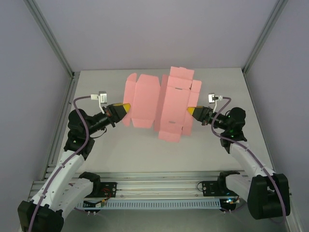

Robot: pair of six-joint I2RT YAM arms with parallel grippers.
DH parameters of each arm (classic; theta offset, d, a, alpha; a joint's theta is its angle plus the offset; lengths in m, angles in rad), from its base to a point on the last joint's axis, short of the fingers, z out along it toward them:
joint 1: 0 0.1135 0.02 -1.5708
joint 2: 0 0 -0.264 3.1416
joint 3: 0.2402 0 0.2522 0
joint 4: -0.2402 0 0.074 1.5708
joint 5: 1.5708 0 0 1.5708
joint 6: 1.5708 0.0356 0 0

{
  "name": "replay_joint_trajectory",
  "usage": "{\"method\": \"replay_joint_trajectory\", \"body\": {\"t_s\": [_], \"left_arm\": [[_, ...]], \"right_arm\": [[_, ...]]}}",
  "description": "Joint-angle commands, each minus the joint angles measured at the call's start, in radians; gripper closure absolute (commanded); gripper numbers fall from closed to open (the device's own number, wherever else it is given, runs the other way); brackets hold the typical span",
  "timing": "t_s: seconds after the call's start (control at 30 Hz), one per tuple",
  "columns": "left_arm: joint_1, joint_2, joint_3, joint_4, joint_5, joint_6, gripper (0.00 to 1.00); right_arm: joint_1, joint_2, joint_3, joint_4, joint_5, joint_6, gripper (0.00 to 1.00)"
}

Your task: Assemble paper box

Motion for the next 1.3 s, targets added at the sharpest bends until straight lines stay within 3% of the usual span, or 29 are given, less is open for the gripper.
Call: {"method": "replay_joint_trajectory", "body": {"t_s": [0.0, 0.07, 0.1, 0.13, 0.17, 0.2, 0.3, 0.4, 0.5, 0.63, 0.7, 0.77, 0.83, 0.93, 1.03, 1.17, 1.27], "left_arm": [[-0.006, -0.019, -0.034, -0.036, -0.037, 0.038, 1.0], [-0.006, -0.026, -0.048, -0.066, -0.076, 0.043, 1.0], [-0.006, -0.035, -0.045, -0.123, -0.125, 0.057, 0.85], [-0.006, -0.045, -0.037, -0.203, -0.197, 0.075, 0.58], [-0.006, -0.059, -0.024, -0.306, -0.299, 0.092, 0.43], [-0.006, -0.07, -0.009, -0.398, -0.401, 0.109, 0.39], [-0.006, -0.084, 0.055, -0.629, -0.683, 0.145, 0.01], [-0.006, -0.087, 0.114, -0.79, -0.832, 0.164, 0.0], [-0.005, -0.101, 0.136, -0.807, -0.89, 0.175, 0.0], [-0.003, -0.094, 0.155, -0.782, -0.921, 0.189, 0.0], [-0.001, -0.064, 0.171, -0.782, -0.917, 0.198, 0.0], [0.001, -0.022, 0.187, -0.781, -0.907, 0.21, 0.0], [0.001, 0.027, 0.193, -0.754, -0.882, 0.225, 0.0], [0.004, 0.108, 0.196, -0.68, -0.803, 0.252, 0.0], [0.005, 0.185, 0.184, -0.558, -0.662, 0.286, 0.0], [0.006, 0.291, 0.159, -0.413, -0.454, 0.342, 0.0], [0.005, 0.364, 0.145, -0.339, -0.188, 0.484, 0.0]], "right_arm": [[0.001, -0.055, 0.073, -0.189, 0.012, -0.11, 1.0], [0.002, -0.078, 0.138, -0.428, 0.045, -0.249, 1.0], [0.003, -0.083, 0.186, -0.55, 0.08, -0.33, 1.0], [0.003, -0.081, 0.234, -0.677, 0.087, -0.419, 1.0], [0.004, -0.075, 0.289, -0.814, 0.098, -0.512, 1.0], [0.006, -0.07, 0.332, -0.909, 0.125, -0.566, 1.0], [0.014, -0.054, 0.465, -1.199, 0.119, -0.79, 1.0], [0.044, -0.016, 0.591, -1.476, 0.011, -1.02, 1.0], [0.165, 0.015, 0.644, -1.629, -0.068, -1.192, 1.0], [0.421, 0.06, 0.712, -1.776, 0.246, -1.327, 1.0], [0.43, 0.148, 0.766, -1.861, 0.354, -1.342, 1.0], [0.429, 0.259, 0.815, -1.911, 0.516, -1.359, 0.92], [0.43, 0.372, 0.864, -1.913, 0.678, -1.417, 0.94], [0.43, 0.53, 0.932, -1.805, 0.896, -1.564, 1.0], [0.43, 0.682, 1.01, -1.689, 1.017, -1.729, 1.0], [0.432, 0.79, 1.06, -1.544, 0.988, -1.843, 1.0], [0.429, 0.797, 1.007, -1.399, 0.91, -1.942, 1.0]]}}
